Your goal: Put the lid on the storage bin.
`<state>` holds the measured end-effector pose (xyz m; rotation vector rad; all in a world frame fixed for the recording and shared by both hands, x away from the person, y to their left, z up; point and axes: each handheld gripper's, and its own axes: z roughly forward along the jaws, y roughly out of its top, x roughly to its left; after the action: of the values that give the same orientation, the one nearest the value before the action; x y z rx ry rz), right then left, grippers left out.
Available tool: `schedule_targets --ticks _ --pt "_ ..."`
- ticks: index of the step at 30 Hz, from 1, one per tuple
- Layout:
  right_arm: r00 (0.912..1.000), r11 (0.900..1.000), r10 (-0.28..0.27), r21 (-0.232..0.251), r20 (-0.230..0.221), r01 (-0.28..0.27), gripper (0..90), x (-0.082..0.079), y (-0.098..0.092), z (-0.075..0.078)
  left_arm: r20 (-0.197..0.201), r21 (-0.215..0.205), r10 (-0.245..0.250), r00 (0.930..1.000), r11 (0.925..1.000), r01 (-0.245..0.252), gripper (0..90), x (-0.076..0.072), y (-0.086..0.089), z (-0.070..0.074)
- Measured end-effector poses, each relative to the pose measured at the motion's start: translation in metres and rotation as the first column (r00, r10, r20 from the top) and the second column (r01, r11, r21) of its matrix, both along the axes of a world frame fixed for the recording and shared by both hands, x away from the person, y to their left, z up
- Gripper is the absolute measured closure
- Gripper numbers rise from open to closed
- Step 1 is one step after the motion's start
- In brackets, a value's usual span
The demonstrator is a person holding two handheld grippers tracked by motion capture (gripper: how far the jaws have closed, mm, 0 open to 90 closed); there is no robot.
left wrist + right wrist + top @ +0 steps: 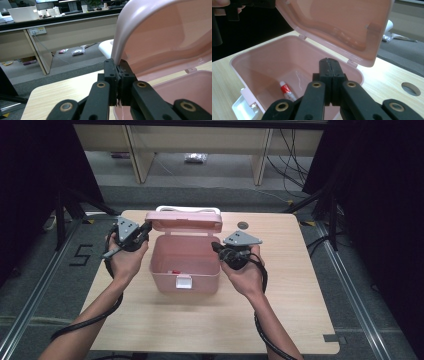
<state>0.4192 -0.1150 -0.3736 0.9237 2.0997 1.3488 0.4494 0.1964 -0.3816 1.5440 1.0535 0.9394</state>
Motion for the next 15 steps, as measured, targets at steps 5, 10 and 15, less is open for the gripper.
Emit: schedule_targets --ticks 5,10,15 --pt "0.9999 1.0 -0.015 0.008 -0.007 0.015 90.0 0.0011 -0.0015 0.0009 -0.001 0.002 -0.006 1.0 1.0 0.006 86.9 -0.0021 0.0009 -0.0012" --pt "1.0 1.0 -0.005 0.013 0.0 0.005 90.0 0.0038 -0.0026 0.0023 -0.005 0.003 -0.01 0.9999 1.0 0.01 86.8 -0.0044 0.0013 -0.0022" --pt "0.9999 1.0 -0.01 0.02 0.004 0.01 90.0 0.0054 -0.004 0.0037 -0.007 0.007 -0.014 0.9999 0.9999 0.014 86.6 -0.0065 0.002 -0.0036"
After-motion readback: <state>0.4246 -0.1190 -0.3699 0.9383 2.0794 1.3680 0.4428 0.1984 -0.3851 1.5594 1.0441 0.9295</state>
